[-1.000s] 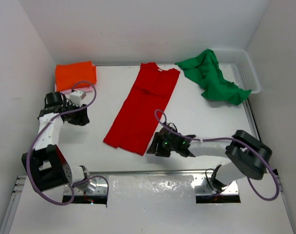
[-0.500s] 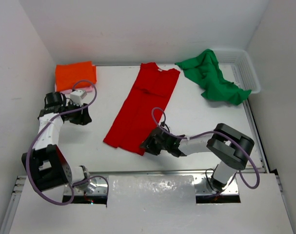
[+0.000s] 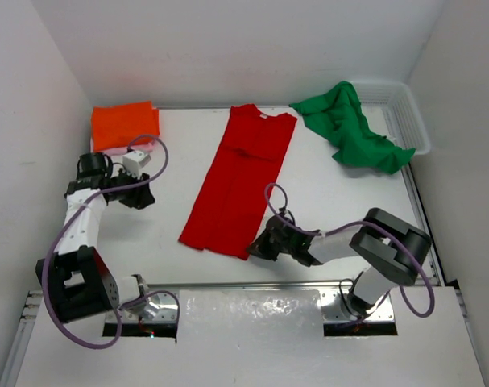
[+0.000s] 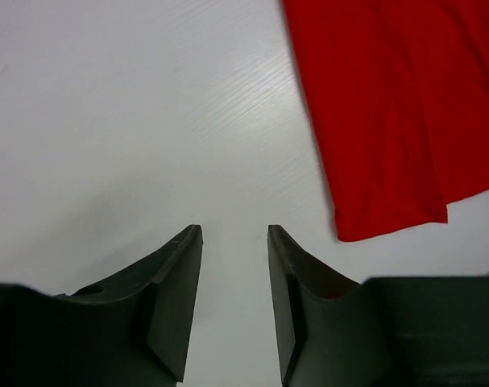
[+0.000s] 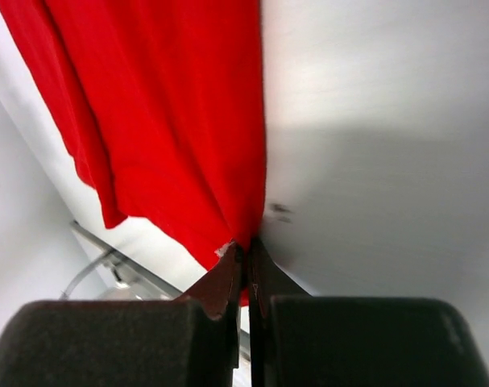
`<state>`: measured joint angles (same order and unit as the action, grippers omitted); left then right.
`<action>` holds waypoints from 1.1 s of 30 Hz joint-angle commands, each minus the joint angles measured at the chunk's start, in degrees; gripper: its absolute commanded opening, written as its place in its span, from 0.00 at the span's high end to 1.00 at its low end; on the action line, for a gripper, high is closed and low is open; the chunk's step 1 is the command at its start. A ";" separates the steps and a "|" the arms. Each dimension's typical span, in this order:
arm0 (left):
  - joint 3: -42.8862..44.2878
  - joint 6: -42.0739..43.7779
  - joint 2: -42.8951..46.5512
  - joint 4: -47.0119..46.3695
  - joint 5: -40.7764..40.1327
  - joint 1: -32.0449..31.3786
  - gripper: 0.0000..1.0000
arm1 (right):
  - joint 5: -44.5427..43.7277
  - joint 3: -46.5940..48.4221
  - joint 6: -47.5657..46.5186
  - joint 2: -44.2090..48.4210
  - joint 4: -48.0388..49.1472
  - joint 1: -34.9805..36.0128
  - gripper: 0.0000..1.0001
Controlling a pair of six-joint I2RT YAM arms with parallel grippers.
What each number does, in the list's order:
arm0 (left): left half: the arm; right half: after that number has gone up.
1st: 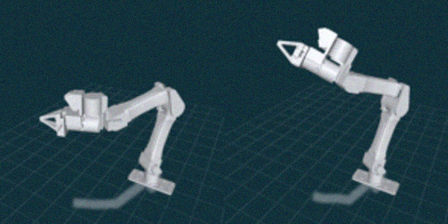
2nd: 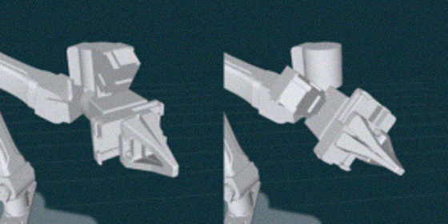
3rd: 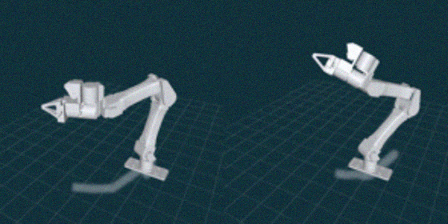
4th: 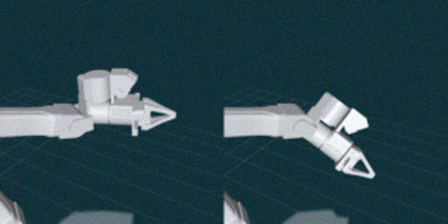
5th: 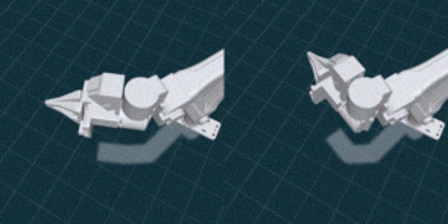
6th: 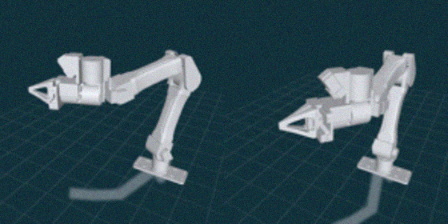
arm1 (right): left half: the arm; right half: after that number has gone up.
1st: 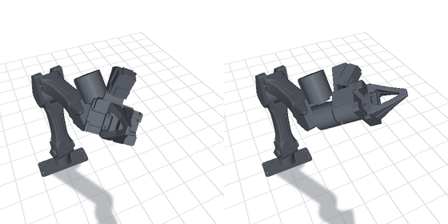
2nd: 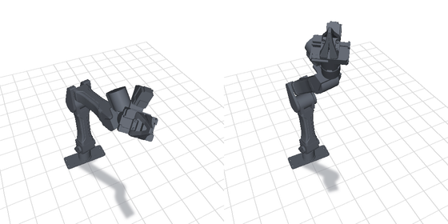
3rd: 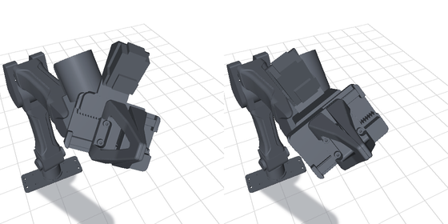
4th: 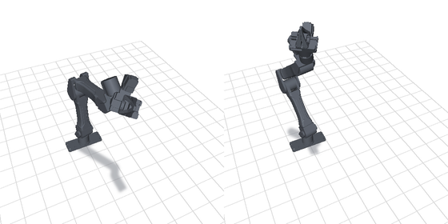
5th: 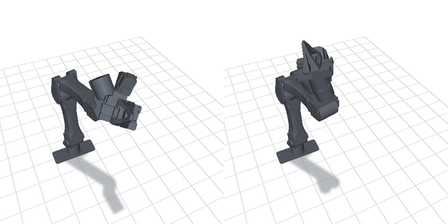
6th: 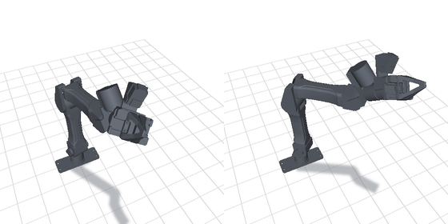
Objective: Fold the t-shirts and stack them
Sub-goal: Rotate the tshirt 90 degrees, then grab the bottom of the folded rectangular tshirt with both arms
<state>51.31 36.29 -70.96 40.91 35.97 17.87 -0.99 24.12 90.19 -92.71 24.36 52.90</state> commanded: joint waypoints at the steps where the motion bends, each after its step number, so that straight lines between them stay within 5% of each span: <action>1: 0.20 4.40 2.93 0.32 3.07 -9.29 0.64 | 3.97 -5.13 -9.32 4.37 -6.60 -4.12 1.00; 7: 0.89 8.96 5.39 -2.68 -3.78 -31.87 0.64 | 13.98 -13.56 -21.54 14.45 -17.57 -10.53 1.00; 11: 4.40 17.73 2.33 5.38 -17.12 -50.51 0.62 | 15.50 -18.31 -29.78 24.91 -28.88 -14.57 1.00; 15: 4.24 24.51 1.35 10.33 -20.93 -61.33 0.57 | 14.88 -18.14 -35.78 30.99 -37.16 -16.95 1.00; 18: 1.26 30.75 1.26 10.16 -23.56 -66.98 0.56 | 16.55 -18.32 -38.94 34.34 -39.82 -18.01 1.00; 20: -3.29 35.48 1.44 7.72 -24.89 -71.29 0.56 | 18.39 -17.36 -41.48 35.22 -40.09 -18.01 0.79; 26: -13.24 45.77 0.83 -1.87 -27.71 -79.39 0.55 | 15.50 -12.88 -42.90 38.65 -46.24 -18.01 0.57; 33: -18.44 46.33 -0.93 -11.36 -23.84 -82.64 0.54 | 15.94 -12.69 -41.68 38.75 -45.55 -18.01 0.58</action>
<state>33.61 80.49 -70.91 38.00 10.24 -63.51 17.67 11.84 50.09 -53.01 -17.23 35.00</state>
